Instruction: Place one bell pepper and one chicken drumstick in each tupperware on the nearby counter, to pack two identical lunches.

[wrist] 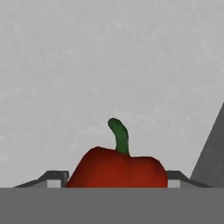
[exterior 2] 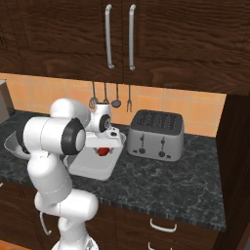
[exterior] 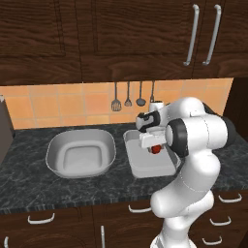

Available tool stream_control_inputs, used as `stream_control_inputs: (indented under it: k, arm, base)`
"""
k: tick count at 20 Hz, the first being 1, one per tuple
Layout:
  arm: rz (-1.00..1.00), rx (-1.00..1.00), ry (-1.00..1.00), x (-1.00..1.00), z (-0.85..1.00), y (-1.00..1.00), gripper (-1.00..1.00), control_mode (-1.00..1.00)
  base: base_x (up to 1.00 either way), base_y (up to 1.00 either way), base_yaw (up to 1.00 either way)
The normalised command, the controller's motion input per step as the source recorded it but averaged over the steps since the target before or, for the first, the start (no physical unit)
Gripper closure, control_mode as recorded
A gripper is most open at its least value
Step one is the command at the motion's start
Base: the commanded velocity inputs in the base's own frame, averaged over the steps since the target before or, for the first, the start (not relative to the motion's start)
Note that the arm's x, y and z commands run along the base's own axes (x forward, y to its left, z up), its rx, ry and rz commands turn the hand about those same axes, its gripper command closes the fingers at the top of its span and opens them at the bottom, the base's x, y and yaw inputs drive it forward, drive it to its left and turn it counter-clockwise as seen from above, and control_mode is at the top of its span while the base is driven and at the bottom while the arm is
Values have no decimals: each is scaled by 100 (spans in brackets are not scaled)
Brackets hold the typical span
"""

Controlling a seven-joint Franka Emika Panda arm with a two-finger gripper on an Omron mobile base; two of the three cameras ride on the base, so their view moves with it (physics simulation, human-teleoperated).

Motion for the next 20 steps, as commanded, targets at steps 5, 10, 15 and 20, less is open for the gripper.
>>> stream_control_inputs:
  k: [5, 10, 15, 20]
  arm:
    - [0, -3, 4, 1, 10, 15, -100, -100]
    - [0, -9, 5, 0, 21, 4, -100, -100]
    - [0, -8, 4, -4, 21, 0, -100, -100]
    - [0, -1, 1, -79, 17, 0, -100, -100]
  base:
    - [0, 0, 0]
    - [0, 0, 0]
    - [0, 0, 0]
    - [0, 0, 0]
